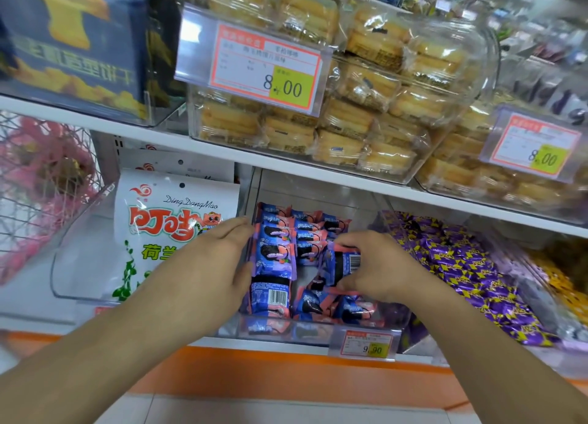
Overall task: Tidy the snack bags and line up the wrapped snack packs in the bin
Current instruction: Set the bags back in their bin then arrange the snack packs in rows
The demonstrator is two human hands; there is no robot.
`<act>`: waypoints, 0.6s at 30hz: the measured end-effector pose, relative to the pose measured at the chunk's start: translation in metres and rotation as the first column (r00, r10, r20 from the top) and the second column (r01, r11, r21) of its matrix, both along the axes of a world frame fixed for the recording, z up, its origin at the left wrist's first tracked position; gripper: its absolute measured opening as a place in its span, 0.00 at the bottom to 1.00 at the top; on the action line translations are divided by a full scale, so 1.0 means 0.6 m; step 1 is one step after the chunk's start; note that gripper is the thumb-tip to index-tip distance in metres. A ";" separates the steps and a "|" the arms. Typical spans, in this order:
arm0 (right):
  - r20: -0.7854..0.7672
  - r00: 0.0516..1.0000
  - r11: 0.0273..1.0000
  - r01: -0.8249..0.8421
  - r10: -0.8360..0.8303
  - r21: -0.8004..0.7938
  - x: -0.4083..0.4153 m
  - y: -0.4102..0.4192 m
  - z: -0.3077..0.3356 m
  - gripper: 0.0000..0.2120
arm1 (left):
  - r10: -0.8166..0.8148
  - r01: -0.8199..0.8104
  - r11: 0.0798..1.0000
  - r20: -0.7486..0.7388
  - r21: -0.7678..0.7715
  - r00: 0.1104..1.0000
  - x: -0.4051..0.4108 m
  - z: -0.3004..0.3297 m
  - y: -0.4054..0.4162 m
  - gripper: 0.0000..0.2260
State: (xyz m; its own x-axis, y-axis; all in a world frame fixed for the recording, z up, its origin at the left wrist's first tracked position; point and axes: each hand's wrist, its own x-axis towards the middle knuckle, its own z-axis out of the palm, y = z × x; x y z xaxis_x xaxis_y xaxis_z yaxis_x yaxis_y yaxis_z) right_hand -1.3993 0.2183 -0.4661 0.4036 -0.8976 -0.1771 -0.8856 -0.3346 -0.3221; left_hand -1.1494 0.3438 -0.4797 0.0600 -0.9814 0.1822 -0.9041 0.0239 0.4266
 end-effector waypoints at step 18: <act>0.877 0.454 0.944 -0.194 -0.156 0.268 0.000 0.116 0.061 0.23 | -0.059 0.160 0.981 -0.616 0.111 0.786 -0.036 0.046 0.042 0.20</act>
State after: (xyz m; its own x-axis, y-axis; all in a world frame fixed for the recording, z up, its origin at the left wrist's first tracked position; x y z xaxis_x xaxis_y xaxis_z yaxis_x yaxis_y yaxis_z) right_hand -1.3994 0.2879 -0.4297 0.5112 -0.8584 0.0430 -0.0576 -0.0841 -0.9948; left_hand -1.1708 0.3689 -0.4520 -0.0015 -1.0000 -0.0039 -0.4519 -0.0028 0.8921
